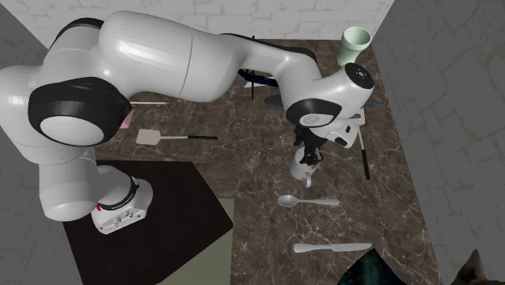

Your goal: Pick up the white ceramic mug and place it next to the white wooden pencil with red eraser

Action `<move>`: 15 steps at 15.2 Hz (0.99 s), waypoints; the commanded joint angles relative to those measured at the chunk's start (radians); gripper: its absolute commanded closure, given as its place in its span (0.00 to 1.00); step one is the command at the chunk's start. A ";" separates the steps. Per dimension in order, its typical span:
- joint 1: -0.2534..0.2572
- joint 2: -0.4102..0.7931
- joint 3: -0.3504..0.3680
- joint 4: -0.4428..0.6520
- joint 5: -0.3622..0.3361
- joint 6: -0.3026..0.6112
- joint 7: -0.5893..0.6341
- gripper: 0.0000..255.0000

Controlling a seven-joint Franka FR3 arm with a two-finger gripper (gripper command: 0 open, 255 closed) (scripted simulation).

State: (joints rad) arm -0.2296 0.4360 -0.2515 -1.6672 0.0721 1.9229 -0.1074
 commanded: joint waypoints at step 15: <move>0.002 -0.029 -0.004 0.040 -0.008 -0.068 0.003 1.00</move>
State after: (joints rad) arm -0.2285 0.4128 -0.2546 -1.6322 0.0659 1.8657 -0.1047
